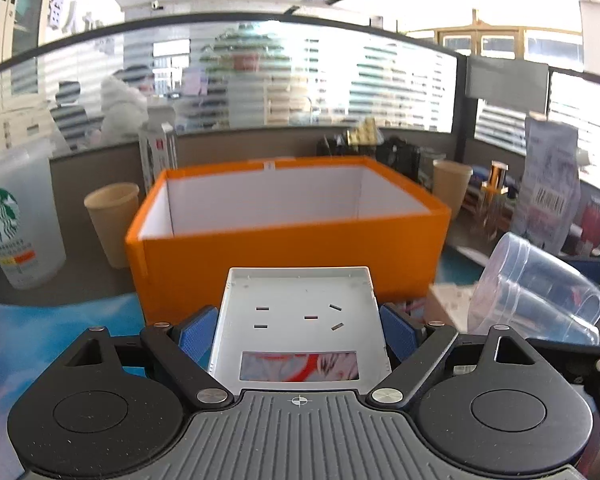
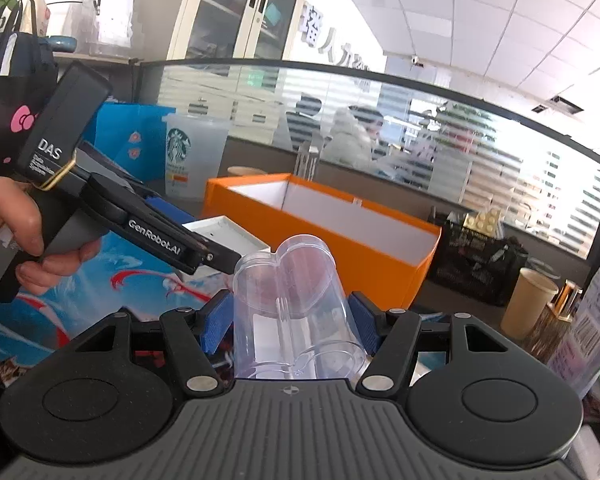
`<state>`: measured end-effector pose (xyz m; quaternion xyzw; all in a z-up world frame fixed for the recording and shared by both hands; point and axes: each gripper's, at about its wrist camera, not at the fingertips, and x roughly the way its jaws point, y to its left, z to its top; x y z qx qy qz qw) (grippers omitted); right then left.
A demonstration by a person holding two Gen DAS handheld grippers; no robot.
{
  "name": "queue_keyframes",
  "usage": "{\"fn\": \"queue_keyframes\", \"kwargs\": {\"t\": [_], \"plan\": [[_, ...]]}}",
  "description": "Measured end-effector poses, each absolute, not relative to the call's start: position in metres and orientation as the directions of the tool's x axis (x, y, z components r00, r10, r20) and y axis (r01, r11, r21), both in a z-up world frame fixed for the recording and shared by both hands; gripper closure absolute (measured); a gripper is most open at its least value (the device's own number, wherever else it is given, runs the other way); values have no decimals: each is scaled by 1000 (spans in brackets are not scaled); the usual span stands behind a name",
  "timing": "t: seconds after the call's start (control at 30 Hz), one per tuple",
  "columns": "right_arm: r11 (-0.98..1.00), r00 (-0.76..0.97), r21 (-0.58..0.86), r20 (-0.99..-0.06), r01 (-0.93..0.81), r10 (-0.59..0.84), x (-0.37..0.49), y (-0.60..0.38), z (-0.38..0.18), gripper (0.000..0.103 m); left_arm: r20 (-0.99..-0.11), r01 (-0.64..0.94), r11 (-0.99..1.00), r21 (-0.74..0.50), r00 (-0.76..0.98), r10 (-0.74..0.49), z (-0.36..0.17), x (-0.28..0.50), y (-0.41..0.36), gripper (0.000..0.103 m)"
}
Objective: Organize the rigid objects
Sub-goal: 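Carry faceplate in left tool while right tool carries container toward orange box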
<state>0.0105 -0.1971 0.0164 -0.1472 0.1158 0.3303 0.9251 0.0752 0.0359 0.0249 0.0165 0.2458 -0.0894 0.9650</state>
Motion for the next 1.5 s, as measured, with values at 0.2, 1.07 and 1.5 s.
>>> {"fn": "queue_keyframes", "kwargs": {"t": [0.2,1.07,1.5], "plan": [[734,760,-216,-287,-644,583,17,-195,28,43,-435,176,984,3,887,-157,45,78,37,15],[754,796,-257,-186,-605,576,69,-182,68,43,-348,120,993,-19,930,-119,81,122,52,15],[758,804,-272,-143,-593,577,96,-168,86,43,-312,79,997,-2,947,-76,90,137,63,15]]}}
